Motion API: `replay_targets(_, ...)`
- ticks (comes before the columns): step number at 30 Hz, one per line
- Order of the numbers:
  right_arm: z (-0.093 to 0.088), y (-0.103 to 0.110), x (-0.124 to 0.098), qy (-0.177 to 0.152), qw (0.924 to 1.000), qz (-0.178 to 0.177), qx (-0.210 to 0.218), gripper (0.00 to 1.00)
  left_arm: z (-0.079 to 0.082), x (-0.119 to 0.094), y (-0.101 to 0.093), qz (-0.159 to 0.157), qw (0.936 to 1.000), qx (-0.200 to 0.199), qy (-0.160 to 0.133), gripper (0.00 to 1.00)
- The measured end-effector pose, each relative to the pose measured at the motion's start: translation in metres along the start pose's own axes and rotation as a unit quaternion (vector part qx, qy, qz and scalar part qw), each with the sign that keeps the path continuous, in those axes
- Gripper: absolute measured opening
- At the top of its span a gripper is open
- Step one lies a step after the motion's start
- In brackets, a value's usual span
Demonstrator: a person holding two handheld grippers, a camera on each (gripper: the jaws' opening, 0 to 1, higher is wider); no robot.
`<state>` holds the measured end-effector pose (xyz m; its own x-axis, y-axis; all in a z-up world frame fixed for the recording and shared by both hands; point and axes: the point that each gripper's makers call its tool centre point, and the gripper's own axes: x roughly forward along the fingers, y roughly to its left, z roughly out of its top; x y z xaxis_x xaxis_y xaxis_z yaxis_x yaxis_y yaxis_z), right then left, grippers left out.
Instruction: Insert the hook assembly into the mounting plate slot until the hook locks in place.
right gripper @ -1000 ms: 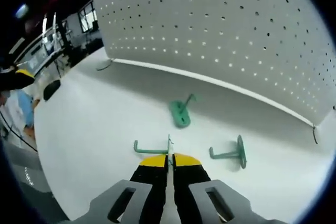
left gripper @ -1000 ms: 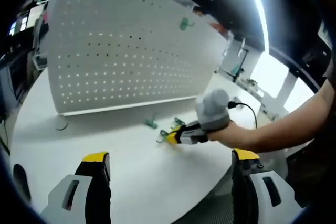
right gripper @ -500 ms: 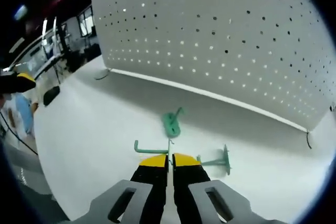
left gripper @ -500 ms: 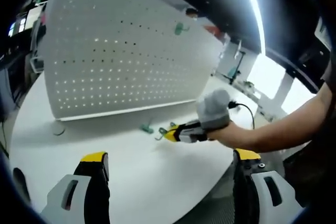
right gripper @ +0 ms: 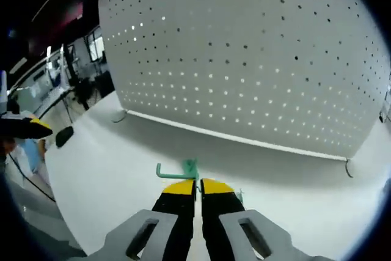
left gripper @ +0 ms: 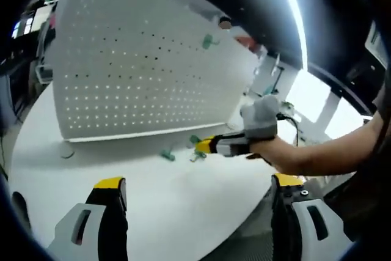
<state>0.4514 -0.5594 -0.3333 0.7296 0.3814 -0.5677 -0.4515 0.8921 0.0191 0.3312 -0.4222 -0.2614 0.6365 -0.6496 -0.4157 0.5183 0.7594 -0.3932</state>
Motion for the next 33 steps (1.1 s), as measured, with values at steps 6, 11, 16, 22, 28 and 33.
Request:
replay_targets(6, 0.037, 0.002, -0.026, -0.059, 0.9976, 0.025, 0.027, 0.01, 0.017, -0.009, 0.013, -0.001, 0.9994, -0.021, -0.027, 0.97)
replay_targets(11, 0.055, 0.018, -0.046, -0.094, 0.9925, 0.075, 0.019, 0.01, 0.028, -0.014, 0.011, -0.015, 0.9991, -0.018, -0.036, 0.9)
replay_targets(16, 0.06, 0.037, -0.064, -0.109, 0.9837, 0.132, 0.055, 0.01, 0.032, -0.016, 0.005, -0.033, 0.9989, -0.005, -0.034, 0.8)
replay_targets(22, 0.065, 0.051, -0.082, -0.134, 0.9729, 0.166, 0.089, 0.01, 0.035, -0.012, -0.001, -0.047, 0.9984, -0.003, -0.032, 0.74)
replay_targets(28, 0.06, 0.074, -0.102, -0.139, 0.9608, 0.217, 0.101, 0.01, 0.037, -0.011, -0.007, -0.067, 0.9972, -0.007, -0.032, 0.67)
replay_targets(33, 0.056, 0.102, -0.116, -0.139, 0.9451, 0.276, 0.106, 0.01, 0.045, -0.007, -0.018, -0.098, 0.9945, -0.004, -0.037, 0.59)
